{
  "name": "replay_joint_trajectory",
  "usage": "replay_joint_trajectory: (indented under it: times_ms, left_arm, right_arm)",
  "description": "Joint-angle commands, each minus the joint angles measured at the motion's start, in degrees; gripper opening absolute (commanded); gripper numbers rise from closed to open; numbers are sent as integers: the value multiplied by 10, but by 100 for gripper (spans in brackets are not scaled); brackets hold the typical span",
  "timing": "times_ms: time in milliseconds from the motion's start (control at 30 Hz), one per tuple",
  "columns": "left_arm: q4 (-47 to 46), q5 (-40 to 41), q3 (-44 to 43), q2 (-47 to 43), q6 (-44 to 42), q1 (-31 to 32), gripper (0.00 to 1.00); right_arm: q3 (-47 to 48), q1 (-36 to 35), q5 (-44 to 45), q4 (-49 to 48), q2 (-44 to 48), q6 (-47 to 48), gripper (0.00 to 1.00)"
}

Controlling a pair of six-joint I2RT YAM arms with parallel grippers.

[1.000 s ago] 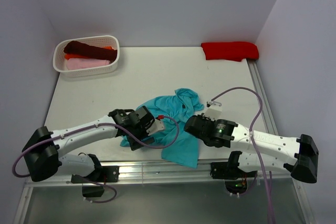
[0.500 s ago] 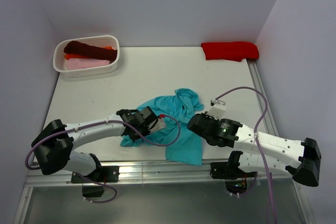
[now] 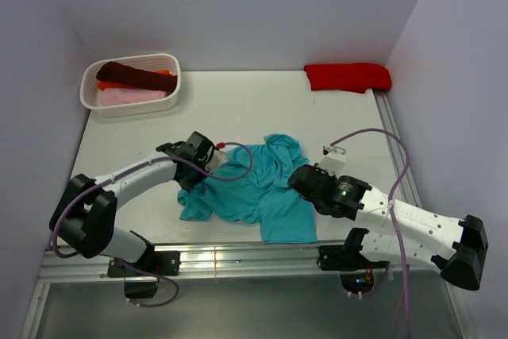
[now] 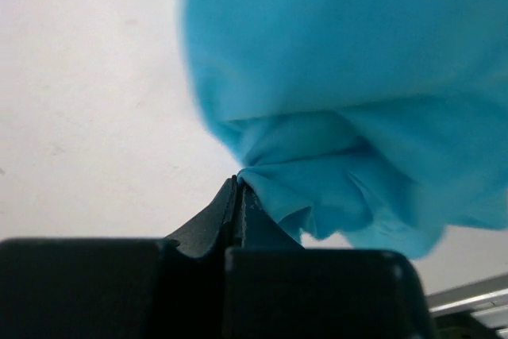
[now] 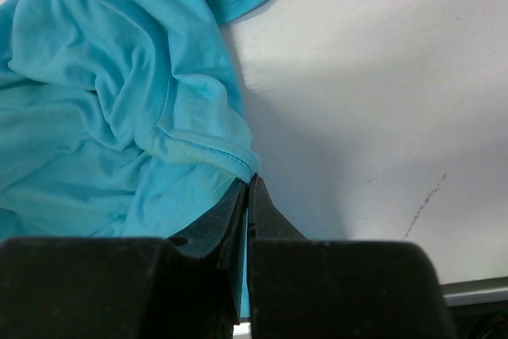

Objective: Roll the t-shirts
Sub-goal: Flatten the tshirt

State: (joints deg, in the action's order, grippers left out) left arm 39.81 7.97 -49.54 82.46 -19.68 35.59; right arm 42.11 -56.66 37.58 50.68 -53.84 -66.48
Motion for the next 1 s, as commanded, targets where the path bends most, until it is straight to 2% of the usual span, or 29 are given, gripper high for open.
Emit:
replay_joint_trajectory:
  times_ms: [0,133,267,467,600,700,800,967]
  left_arm:
    - [-22,-11,-44,24,-26,-63,0]
    - [-35,0,-103,56,-27,-115,0]
    - [-30,-6,-206,130,-18,-159,0]
    - [-45,12,-305,219,10,-174,0]
    - [-26,6,-382,249,23,-182,0]
    - [2,8,-478,267,27,-184,0]
    - [22,5,-537,283,34,-189,0]
    - [32,-15,-695,320,51,-222,0]
  right_arm:
    - [5,19,14,-22,6,15,0]
    - [-6,67,2,-41,29,49,0]
    - [-7,128,-10,-61,54,81,0]
    - [10,225,-38,-102,48,134,0]
    - [24,297,-87,-144,34,188,0]
    - [59,351,-120,-166,7,223,0]
    - [125,382,-132,-169,-41,254,0]
    - [292,424,-183,-180,-122,306,0]
